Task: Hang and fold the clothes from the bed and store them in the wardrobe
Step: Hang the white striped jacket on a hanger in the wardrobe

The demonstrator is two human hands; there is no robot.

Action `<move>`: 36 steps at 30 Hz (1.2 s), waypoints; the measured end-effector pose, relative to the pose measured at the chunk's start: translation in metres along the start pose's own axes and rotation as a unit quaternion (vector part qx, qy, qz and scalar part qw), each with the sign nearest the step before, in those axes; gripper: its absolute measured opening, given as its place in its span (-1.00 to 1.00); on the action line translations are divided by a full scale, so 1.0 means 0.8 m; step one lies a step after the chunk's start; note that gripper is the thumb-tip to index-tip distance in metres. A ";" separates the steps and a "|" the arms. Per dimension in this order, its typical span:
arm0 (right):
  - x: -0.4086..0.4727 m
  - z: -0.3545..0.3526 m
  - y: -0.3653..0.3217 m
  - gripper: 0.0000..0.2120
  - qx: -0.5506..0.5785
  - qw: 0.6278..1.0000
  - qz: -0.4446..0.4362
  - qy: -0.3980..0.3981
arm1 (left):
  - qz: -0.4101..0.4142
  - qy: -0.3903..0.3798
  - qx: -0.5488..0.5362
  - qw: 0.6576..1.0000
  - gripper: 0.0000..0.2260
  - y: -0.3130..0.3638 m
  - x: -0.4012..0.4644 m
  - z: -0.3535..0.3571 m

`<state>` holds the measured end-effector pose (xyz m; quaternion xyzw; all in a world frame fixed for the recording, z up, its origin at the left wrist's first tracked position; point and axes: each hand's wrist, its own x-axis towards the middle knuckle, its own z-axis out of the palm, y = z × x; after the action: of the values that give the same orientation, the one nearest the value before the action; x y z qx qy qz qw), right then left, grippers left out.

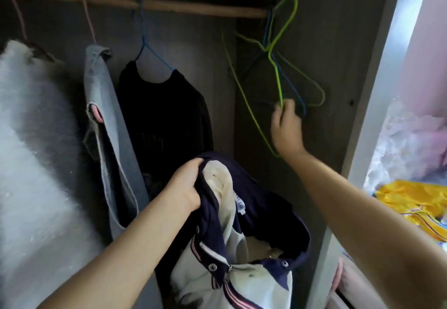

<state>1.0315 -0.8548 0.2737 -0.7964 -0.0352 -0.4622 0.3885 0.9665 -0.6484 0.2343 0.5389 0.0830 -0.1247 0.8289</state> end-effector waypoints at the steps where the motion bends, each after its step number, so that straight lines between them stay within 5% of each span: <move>1: -0.026 0.003 0.004 -0.85 0.060 0.997 0.039 -0.013 | -0.005 0.006 0.005 1.000 -0.73 -0.002 0.001 -0.006; 5: -0.076 -0.011 -0.010 -0.80 0.285 0.923 0.249 -0.075 | -0.051 0.029 0.036 0.998 -0.74 -0.023 0.002 -0.034; 10: -0.115 -0.079 -0.052 -0.54 0.403 0.884 0.235 0.031 | -0.081 0.053 0.066 0.993 -0.78 -0.053 0.000 -0.066; 16: -0.219 -0.121 -0.086 -0.54 0.494 0.820 0.272 0.098 | -0.150 -0.003 0.121 0.981 -0.80 -0.083 -0.021 -0.068; 22: -0.333 -0.119 -0.076 -0.66 0.445 0.841 0.299 -0.067 | -0.137 -0.136 0.211 0.958 -0.49 -0.053 -0.047 -0.056; 25: -0.364 -0.132 -0.081 -0.66 0.414 0.840 0.305 -0.172 | -0.098 -0.103 0.256 0.956 -0.58 -0.030 -0.050 -0.074; 32: -0.372 -0.178 -0.106 -0.71 0.173 0.914 0.217 -0.297 | 0.027 -0.076 0.328 0.941 -0.76 -0.029 -0.051 -0.086; 36: -0.367 -0.219 -0.105 -0.69 0.065 0.933 0.172 -0.309 | -0.012 -0.113 0.353 0.929 -0.76 -0.044 -0.061 -0.064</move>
<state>0.7051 -0.8213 0.1460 -0.8667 -0.0461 -0.1158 0.4831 0.9094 -0.6094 0.1956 0.7779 -0.0543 -0.2157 0.5877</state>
